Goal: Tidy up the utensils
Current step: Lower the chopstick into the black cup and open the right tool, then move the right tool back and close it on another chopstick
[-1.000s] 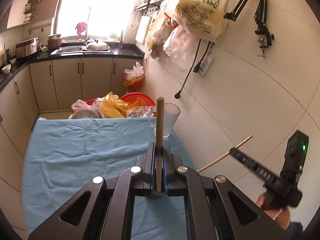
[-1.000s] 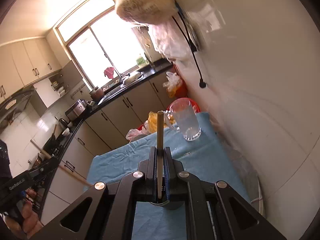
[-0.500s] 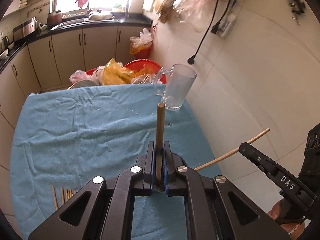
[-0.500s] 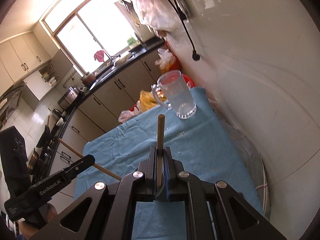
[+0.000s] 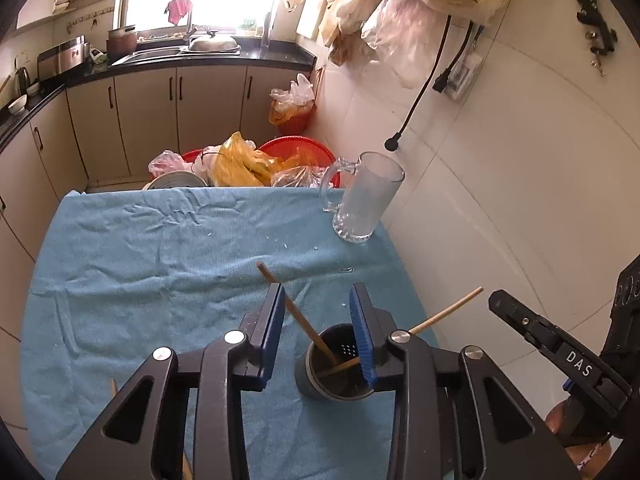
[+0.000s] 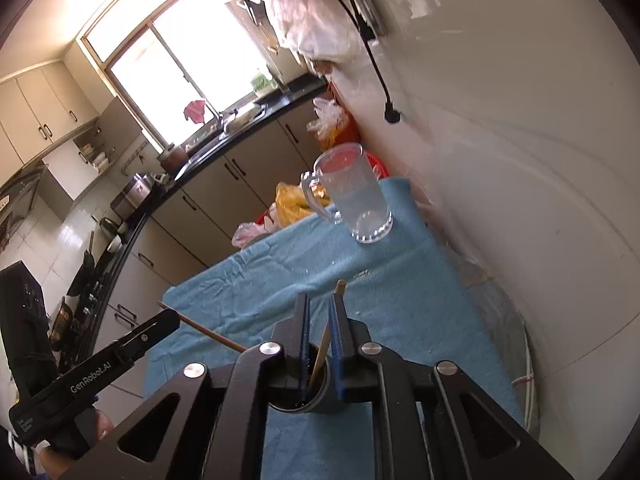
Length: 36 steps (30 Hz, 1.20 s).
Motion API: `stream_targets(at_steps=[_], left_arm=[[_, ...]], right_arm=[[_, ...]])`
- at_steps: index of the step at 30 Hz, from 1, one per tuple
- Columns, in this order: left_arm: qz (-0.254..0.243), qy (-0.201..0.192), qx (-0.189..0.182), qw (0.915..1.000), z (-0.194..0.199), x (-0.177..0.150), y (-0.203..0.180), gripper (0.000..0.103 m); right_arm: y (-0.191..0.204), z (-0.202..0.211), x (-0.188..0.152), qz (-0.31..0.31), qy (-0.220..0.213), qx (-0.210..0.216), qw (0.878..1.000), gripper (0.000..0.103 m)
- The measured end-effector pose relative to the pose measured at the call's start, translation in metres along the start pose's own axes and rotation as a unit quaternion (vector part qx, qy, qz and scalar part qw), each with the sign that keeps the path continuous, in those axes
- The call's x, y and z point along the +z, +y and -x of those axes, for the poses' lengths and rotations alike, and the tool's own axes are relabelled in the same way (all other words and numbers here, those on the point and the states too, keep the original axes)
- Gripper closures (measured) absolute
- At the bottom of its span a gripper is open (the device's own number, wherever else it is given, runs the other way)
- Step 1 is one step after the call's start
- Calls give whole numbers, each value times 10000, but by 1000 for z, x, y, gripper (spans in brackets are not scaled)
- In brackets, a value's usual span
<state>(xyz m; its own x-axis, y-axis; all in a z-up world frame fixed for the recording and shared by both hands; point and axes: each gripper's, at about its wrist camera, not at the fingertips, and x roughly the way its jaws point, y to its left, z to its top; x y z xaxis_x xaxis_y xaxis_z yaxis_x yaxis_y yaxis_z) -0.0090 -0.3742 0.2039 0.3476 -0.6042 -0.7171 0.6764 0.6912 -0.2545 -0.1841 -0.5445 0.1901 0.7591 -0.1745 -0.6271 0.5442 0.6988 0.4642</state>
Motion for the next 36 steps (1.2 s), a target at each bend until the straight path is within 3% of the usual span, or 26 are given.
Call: stream_targets(at_steps=[3,10,14,23,36], left_arm=[[22,-113,7,9999,15,2,3,61],[138,-382,-1,9992,55,-10,22,57],[48,-540,159,9984,79,-33,33,49],[420,-309,354,9980,107,-99,93,48],[1258,278,809,9884,124,-201,181,48]], right_arm=[[1,14,1,9,-165,-85,9998,80],[11,43,-12,19,-307,-135,9994,76],[26,50,-34,210,-217,-135,9995,64],[62,27,-100,508,588,-2,9970,60],[135,-6,-176,1356,1492,280,9791,60]])
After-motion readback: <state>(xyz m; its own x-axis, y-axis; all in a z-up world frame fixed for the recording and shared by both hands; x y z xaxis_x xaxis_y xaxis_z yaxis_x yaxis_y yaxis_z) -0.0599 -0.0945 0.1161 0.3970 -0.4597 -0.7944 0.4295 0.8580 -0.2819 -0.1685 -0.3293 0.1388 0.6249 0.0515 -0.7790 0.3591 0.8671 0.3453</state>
